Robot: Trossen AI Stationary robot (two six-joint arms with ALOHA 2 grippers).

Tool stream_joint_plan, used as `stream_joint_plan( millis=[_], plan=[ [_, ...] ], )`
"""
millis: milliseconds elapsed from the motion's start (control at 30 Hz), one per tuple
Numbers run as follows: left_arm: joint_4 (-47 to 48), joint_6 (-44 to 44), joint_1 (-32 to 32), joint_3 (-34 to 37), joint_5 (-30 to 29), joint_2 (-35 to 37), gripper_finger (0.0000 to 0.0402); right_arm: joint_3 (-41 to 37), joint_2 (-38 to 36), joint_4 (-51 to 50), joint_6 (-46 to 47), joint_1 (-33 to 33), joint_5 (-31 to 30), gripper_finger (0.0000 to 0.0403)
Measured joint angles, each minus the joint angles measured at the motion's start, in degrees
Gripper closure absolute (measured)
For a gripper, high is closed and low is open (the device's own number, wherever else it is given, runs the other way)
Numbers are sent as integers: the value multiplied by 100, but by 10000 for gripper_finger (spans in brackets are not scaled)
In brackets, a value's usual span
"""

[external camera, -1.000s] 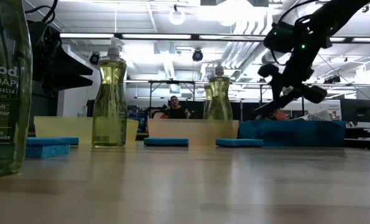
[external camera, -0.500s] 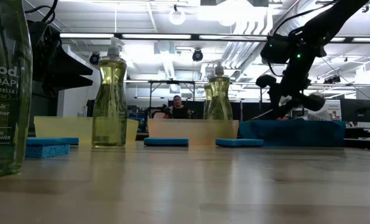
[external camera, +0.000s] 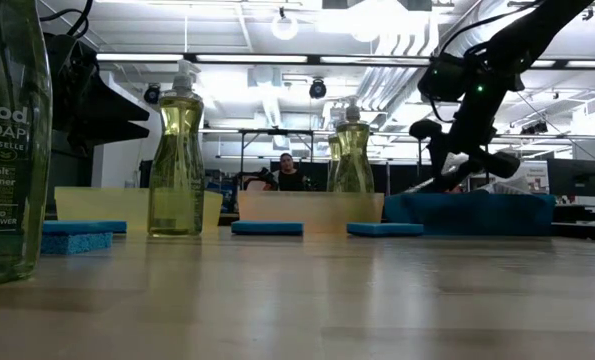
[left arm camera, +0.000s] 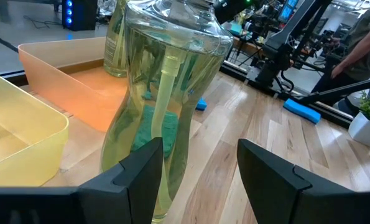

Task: Pick & Place Kitchen Sink Supplies
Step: Put the black dish brush into the blue bin, then put the transparent soap dispenser into the orange bin

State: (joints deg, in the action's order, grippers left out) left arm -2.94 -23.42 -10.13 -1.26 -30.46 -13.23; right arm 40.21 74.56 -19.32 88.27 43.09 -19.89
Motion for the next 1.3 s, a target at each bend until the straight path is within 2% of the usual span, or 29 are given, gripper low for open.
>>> stream_joint_plan(
  millis=[300, 767, 967, 1100, 1300],
  plan=[
    [0, -1, -1, 2, 0, 0, 199, 2, -161, 12, -167, -27, 47, 191],
    [1, -2, -2, 2, -2, -2, 199, 2, -865, -218, -1067, -537, -91, 186],
    [0, -2, 0, 2, 0, 0, 199, 2, -1379, -225, -1701, -1088, -337, 191],
    [1, -1, 0, 0, -1, -2, 199, -45, -1808, -156, -2432, -1687, -411, 191],
    [2, -2, -2, 2, 0, -2, 199, -512, -2668, 314, -3266, -2647, -399, 192]
  ],
)
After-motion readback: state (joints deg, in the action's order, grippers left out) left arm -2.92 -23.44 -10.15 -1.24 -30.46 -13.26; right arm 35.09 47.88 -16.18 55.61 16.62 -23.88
